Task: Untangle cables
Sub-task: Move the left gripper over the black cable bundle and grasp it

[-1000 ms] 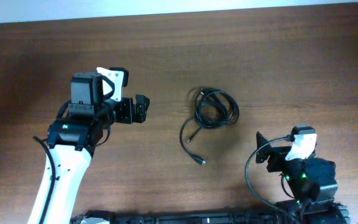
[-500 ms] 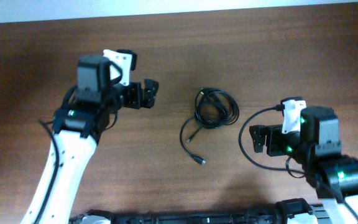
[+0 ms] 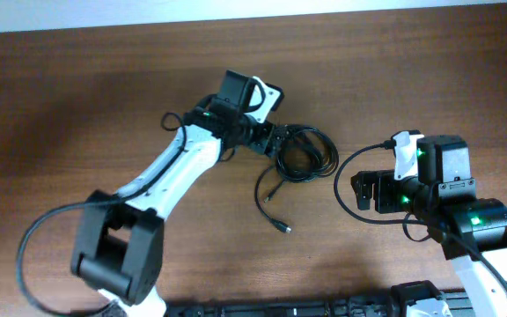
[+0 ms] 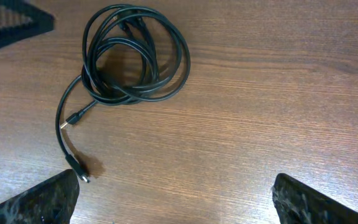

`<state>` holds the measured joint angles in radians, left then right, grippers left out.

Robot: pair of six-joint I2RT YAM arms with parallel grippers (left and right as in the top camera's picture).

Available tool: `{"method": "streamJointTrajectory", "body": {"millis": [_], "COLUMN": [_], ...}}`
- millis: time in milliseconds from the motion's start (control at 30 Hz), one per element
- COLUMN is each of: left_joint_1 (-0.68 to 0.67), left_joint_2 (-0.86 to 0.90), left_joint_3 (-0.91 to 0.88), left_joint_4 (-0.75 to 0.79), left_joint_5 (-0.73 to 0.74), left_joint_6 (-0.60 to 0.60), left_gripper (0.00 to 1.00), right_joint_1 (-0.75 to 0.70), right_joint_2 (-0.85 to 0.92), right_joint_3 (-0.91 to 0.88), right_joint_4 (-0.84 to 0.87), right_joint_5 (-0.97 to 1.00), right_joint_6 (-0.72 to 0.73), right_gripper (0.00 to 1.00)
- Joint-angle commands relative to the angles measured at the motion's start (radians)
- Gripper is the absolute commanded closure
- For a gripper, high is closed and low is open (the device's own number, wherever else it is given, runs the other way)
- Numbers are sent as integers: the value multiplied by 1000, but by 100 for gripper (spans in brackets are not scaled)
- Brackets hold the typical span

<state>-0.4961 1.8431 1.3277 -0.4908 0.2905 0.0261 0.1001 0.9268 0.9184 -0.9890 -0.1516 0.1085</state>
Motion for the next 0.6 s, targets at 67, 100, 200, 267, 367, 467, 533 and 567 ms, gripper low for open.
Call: {"method": "streamJointTrajectory", "body": {"millis": [67,100,200,267,367,467,533,567], "left_joint_1": [-76,-90,-105,-106,-105,-103,-103,-103], "left_joint_2": [109,131,179,198,191,154,106,66], "left_joint_3": [11,11,11,11,13,13,13,13], "left_joint_4": [57,84,121,111,105,101,83,62], "left_joint_5": [20,17,5,-25,-25,-24,-24,-20], "left_joint_6": [13,13,13,13,13,13,12,11], "left_gripper": [23,25,38,48,92,100,100,100], "right_joint_1": [3,3,3,3,3,3,3,3], "right_joint_2": [1,1,1,1,1,1,1,3], "right_joint_3": [23,23,23,23,23,23,23,23], "right_joint_4": [-6,-6,-7,-7,-6,-7,-6,-1], "right_joint_5": [8,8,6,5,5,5,5,5], "right_joint_6": [-3,-3,-3,-3,-3,-3,-3,-3], "right_gripper": [1,2,2,2,1,2,2,2]}}
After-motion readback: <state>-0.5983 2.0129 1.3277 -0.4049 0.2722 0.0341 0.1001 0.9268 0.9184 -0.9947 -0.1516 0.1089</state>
